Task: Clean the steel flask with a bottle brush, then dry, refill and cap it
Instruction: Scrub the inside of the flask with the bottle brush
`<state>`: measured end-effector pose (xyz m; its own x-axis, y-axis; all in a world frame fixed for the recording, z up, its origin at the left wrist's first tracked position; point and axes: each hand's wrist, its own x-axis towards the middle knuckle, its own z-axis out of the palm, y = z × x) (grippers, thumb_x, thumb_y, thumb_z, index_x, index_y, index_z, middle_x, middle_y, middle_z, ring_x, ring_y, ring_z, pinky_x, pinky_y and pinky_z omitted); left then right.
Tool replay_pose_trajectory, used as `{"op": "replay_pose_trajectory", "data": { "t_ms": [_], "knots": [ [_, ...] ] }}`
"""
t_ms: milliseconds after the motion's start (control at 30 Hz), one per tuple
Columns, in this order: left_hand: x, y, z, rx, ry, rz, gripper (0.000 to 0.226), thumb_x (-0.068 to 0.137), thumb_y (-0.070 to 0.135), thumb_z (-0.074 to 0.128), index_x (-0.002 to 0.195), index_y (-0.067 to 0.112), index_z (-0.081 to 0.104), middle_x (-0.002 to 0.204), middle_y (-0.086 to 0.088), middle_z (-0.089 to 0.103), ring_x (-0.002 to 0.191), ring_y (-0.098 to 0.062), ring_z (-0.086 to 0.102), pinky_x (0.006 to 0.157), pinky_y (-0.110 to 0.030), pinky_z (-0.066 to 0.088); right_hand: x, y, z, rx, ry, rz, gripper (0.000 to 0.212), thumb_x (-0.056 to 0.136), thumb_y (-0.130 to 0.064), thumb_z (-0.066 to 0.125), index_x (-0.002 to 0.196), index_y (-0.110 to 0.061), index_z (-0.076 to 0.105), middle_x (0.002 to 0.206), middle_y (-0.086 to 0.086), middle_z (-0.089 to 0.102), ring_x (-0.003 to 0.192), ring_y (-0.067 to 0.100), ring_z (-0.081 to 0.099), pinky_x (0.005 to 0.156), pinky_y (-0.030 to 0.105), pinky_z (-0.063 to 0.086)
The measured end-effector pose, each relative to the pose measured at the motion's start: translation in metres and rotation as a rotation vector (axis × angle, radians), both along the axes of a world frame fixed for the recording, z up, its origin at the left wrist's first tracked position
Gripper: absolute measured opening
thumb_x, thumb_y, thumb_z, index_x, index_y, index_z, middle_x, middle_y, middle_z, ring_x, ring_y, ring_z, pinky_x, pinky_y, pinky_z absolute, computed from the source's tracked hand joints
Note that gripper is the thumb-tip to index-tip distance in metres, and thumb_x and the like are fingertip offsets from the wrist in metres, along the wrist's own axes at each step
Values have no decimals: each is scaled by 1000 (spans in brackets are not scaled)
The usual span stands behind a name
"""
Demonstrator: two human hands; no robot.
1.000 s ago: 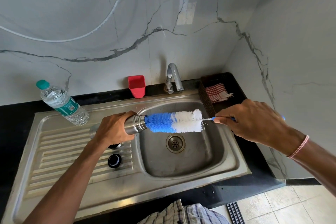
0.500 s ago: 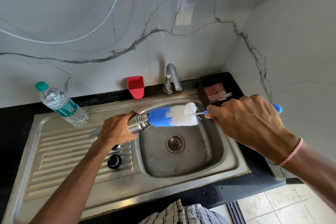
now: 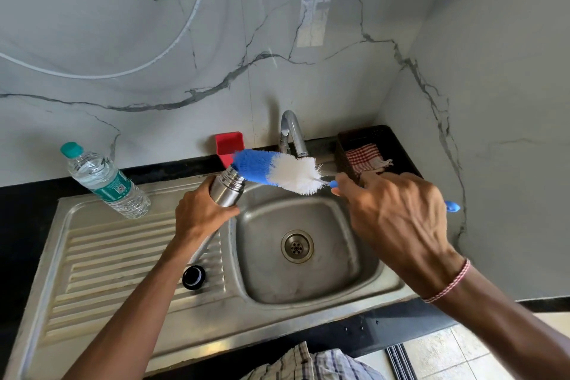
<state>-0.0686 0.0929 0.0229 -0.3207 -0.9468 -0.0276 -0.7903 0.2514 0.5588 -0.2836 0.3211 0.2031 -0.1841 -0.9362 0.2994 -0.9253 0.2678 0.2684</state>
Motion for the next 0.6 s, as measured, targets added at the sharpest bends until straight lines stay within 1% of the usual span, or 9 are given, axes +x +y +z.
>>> {"op": "replay_pose_trajectory", "data": {
  "t_ms": [67, 133, 200, 267, 333, 400, 467, 533, 600],
  "knots": [
    [2, 0, 1, 49, 146, 31, 63, 60, 37, 91, 116, 32, 62, 90, 5, 74, 76, -20, 70, 75, -35, 59, -7, 4, -9, -95, -84, -6, 10, 93, -35, 70, 95, -28, 75, 58, -1, 56, 46, 27, 55, 52, 25, 19],
    [3, 2, 3, 80, 292, 49, 61, 62, 26, 94, 116, 29, 65, 92, 6, 73, 76, -11, 69, 76, -32, 58, -18, 7, -26, -191, -224, -35, 12, 93, -43, 68, 96, -35, 76, 59, -2, 58, 47, 28, 56, 48, 23, 24],
    [2, 6, 6, 80, 386, 52, 65, 62, 19, 95, 119, 26, 66, 94, 7, 73, 78, -3, 68, 75, -27, 55, -33, 8, -47, -245, -399, -73, 16, 86, -49, 75, 100, -44, 77, 65, -5, 64, 53, 27, 62, 46, 24, 33],
    [0, 8, 8, 72, 442, 23, 64, 61, 16, 96, 115, 30, 65, 93, 11, 73, 78, -2, 68, 73, -25, 55, -48, 9, -70, -261, -595, -121, 22, 80, -50, 79, 101, -47, 77, 75, -11, 73, 64, 19, 69, 51, 31, 48],
    [-2, 11, 9, 70, 480, -11, 62, 61, 15, 96, 111, 31, 64, 94, 13, 73, 78, -5, 70, 73, -27, 56, -59, 10, -91, -268, -853, -145, 25, 77, -46, 82, 101, -45, 78, 87, -19, 77, 73, 6, 72, 64, 31, 57],
    [-5, 14, 10, 81, 539, -33, 59, 62, 13, 97, 108, 32, 65, 95, 11, 75, 79, -7, 71, 74, -26, 57, -67, 8, -110, -258, -1121, -142, 28, 75, -41, 83, 103, -36, 80, 94, -19, 77, 70, -2, 71, 69, 19, 56],
    [-8, 19, 13, 105, 600, -52, 57, 63, 11, 97, 104, 34, 65, 92, 12, 75, 78, -5, 71, 72, -21, 56, -71, 5, -127, -262, -1344, -140, 31, 74, -33, 84, 104, -26, 80, 98, -11, 79, 66, -3, 68, 69, 12, 52],
    [-12, 24, 18, 127, 655, -82, 56, 62, 15, 97, 104, 34, 65, 90, 14, 75, 78, -5, 70, 70, -16, 54, -69, 2, -142, -292, -1513, -115, 31, 73, -27, 84, 103, -22, 79, 96, -3, 79, 67, 1, 66, 71, 14, 51],
    [-15, 30, 20, 159, 718, -82, 53, 60, 22, 94, 103, 32, 66, 91, 17, 75, 78, -4, 70, 69, -15, 53, -61, -1, -154, -329, -1633, -93, 28, 75, -17, 83, 103, -18, 79, 94, 0, 79, 71, 8, 65, 71, 17, 54]
  ]
}}
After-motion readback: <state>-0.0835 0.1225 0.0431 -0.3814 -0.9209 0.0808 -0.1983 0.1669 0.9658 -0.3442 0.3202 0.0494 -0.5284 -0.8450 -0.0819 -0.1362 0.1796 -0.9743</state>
